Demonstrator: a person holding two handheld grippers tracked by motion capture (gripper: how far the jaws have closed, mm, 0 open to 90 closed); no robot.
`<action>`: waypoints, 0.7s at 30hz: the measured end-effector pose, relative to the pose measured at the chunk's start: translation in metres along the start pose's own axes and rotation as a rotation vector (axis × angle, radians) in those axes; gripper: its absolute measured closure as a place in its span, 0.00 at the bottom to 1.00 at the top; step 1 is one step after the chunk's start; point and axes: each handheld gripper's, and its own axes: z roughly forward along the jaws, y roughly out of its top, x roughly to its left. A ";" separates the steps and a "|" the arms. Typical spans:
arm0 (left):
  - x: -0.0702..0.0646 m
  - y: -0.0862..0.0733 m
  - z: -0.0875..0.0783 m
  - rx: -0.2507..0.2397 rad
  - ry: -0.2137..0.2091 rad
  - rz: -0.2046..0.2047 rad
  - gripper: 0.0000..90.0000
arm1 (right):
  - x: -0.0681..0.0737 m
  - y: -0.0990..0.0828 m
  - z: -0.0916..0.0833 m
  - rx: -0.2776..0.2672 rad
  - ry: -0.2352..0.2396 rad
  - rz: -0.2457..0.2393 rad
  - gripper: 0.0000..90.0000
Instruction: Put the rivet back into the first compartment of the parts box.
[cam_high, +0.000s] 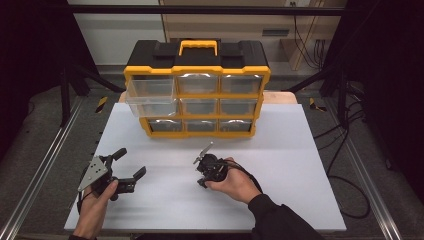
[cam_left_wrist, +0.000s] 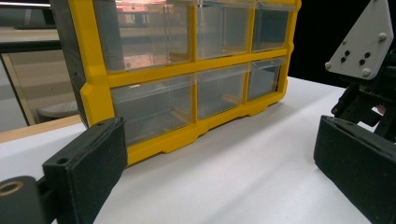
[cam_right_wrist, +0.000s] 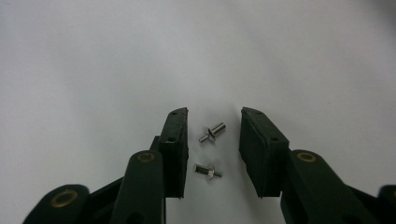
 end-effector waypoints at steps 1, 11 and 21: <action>0.000 0.000 0.000 0.000 0.000 0.000 0.03 | 0.000 0.000 0.001 0.000 0.003 -0.006 0.71; 0.000 0.000 0.000 0.002 -0.001 -0.001 0.03 | -0.001 0.003 0.005 0.030 -0.016 -0.036 0.82; 0.000 0.000 0.001 0.003 -0.002 -0.001 0.03 | -0.004 0.003 0.005 0.037 -0.032 -0.052 0.91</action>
